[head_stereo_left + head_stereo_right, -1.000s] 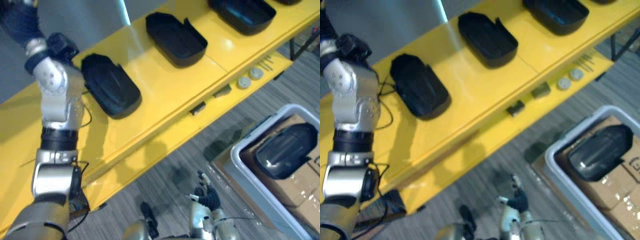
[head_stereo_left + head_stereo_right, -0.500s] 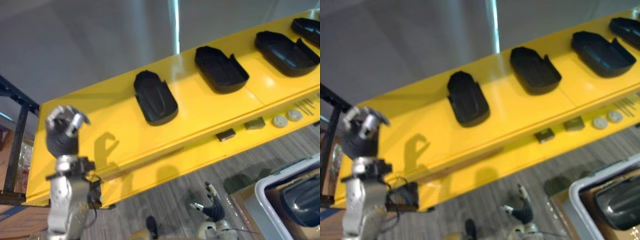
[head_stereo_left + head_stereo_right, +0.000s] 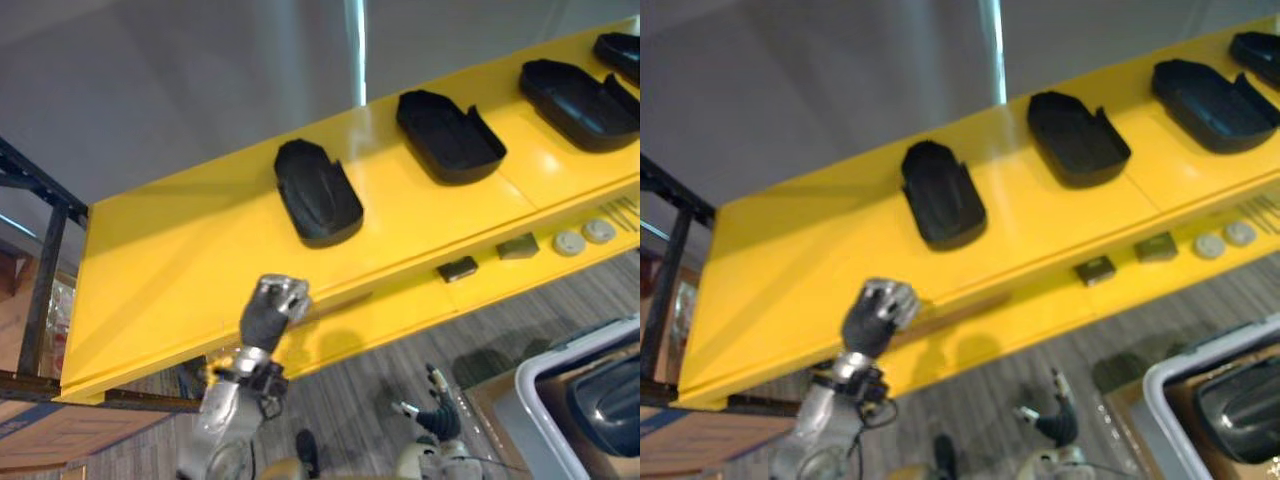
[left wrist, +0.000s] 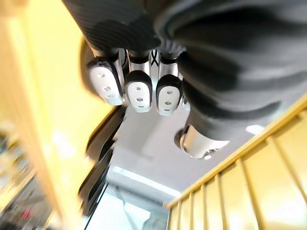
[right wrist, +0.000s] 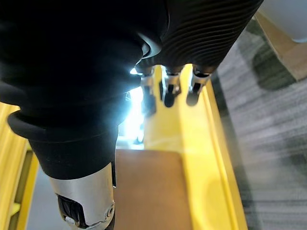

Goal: Walk over and take plastic housings, then place them on the shelf

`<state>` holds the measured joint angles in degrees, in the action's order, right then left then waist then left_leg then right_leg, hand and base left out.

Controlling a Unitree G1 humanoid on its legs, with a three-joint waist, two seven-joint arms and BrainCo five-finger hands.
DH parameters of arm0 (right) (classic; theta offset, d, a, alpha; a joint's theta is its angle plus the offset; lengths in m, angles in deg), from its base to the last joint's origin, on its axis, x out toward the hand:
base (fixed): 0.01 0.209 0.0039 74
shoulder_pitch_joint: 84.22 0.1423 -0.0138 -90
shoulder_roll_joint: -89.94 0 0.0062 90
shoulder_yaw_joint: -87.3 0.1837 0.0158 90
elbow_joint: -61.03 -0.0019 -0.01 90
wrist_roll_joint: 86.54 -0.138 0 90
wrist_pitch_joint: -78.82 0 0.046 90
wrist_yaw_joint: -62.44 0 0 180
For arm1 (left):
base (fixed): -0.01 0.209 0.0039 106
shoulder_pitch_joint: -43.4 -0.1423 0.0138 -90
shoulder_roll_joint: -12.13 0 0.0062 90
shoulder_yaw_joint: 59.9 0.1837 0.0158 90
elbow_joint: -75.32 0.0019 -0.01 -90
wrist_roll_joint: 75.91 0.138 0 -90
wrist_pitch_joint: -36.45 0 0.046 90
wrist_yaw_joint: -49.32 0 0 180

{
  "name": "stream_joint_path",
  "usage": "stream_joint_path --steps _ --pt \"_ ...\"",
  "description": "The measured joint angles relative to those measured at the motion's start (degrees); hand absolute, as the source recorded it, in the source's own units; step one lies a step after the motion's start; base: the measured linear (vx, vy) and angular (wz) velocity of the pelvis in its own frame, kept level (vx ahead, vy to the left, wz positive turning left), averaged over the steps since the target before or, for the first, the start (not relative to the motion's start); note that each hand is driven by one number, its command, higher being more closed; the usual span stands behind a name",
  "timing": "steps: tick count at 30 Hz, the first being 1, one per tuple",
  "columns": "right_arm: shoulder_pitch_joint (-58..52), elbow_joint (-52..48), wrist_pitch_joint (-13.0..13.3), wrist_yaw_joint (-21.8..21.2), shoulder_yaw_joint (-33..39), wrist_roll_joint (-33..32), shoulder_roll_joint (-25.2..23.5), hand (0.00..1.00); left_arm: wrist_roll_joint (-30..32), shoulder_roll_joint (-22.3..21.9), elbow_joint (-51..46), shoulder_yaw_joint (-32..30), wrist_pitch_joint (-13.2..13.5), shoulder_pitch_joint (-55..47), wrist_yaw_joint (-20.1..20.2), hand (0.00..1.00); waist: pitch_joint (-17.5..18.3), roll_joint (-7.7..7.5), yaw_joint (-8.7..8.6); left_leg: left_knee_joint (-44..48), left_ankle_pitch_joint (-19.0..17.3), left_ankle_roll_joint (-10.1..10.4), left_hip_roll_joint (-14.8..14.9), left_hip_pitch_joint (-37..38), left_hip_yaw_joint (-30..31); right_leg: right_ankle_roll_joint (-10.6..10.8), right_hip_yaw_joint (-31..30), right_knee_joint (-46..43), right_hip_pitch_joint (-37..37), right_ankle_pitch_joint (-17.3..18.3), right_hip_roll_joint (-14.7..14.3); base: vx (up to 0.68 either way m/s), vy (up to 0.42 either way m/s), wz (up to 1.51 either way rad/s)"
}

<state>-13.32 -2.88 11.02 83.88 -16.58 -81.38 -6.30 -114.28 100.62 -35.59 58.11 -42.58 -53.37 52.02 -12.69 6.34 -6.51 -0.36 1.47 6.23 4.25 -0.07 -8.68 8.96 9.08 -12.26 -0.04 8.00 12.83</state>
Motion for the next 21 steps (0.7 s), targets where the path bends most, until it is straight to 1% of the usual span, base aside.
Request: stream_joint_path --steps 2,5,10,12,13,16,17,19,21 --pt "0.39 0.18 0.00 -0.03 -0.50 -0.01 0.45 0.00 -0.07 -0.04 0.74 3.33 -0.30 2.57 0.32 1.00 -0.02 -0.03 -0.48 -0.38 0.12 -0.02 0.03 0.10 -0.19 0.00 -0.16 -0.01 0.12 0.00 0.07 0.00 0.000 0.00" --pt "0.75 0.34 0.00 -0.07 -0.95 -0.02 1.08 0.00 0.39 -0.04 1.84 5.49 -0.60 5.92 0.34 1.00 -0.07 -0.10 -0.58 -0.70 0.12 -0.01 0.08 0.34 -1.02 0.00 -1.20 -0.18 0.73 0.00 0.01 0.01 0.010 -0.14" --pt "2.31 1.59 -0.07 -0.54 -1.82 -0.02 2.46 0.00 0.56 0.46 4.23 11.65 -1.17 14.30 3.15 1.00 -0.28 -0.36 -0.86 -1.50 0.15 0.02 -0.02 1.48 -2.90 0.03 -2.92 -0.58 1.29 -0.02 0.09 0.01 0.017 -0.16" --pt "2.71 1.61 -0.14 -1.42 -1.87 -0.03 2.89 0.00 0.27 0.69 6.59 12.98 -1.55 17.79 3.60 1.00 -0.54 -0.61 -1.89 -2.14 0.16 0.02 -0.05 2.25 -3.41 0.03 -3.30 -0.84 1.24 0.00 0.07 0.00 0.011 -0.18" --pt "3.11 1.61 -0.21 -2.13 -1.92 -0.03 3.24 0.00 -0.04 0.78 7.83 13.48 -2.07 20.11 3.78 1.00 -0.61 -0.70 -2.68 -2.27 0.15 0.02 -0.13 2.43 -3.95 0.06 -4.02 -1.10 1.65 0.03 0.10 -0.01 0.020 -0.26" --pt "4.31 1.37 -0.64 -3.98 -1.83 -0.34 4.12 0.00 -1.85 0.77 11.01 13.70 -3.69 25.04 4.18 1.00 -1.71 -0.54 -4.17 -3.27 0.35 -0.07 -0.42 3.41 -5.68 0.19 -5.83 -1.61 2.56 0.09 0.16 -0.01 0.022 -0.25" --pt "4.41 1.37 -0.71 -4.27 -1.84 -0.36 4.25 0.00 -1.84 0.76 11.36 13.77 -3.86 25.55 4.13 1.00 -1.70 -0.52 -4.18 -3.29 0.34 -0.06 -0.45 3.40 -6.14 0.20 -6.24 -1.83 3.04 0.10 0.15 -0.01 0.024 -0.22" --pt "4.61 0.71 -0.84 -5.38 -1.57 -0.40 4.43 0.00 -1.83 0.74 11.53 14.51 -4.13 27.54 4.12 1.00 -1.93 -0.47 -5.37 -3.46 0.35 -0.07 -0.65 3.43 -6.35 0.29 -6.65 -2.40 3.53 0.16 0.26 0.01 0.011 -0.10" --pt "4.63 0.25 -1.15 -6.36 -1.58 -0.40 4.75 0.00 -2.00 0.79 11.64 14.80 -4.72 28.88 4.13 1.00 -2.29 -0.52 -5.40 -3.74 0.35 -0.07 -0.78 4.13 -7.23 0.33 -7.74 -3.24 3.98 0.34 0.25 0.01 0.007 -0.15"
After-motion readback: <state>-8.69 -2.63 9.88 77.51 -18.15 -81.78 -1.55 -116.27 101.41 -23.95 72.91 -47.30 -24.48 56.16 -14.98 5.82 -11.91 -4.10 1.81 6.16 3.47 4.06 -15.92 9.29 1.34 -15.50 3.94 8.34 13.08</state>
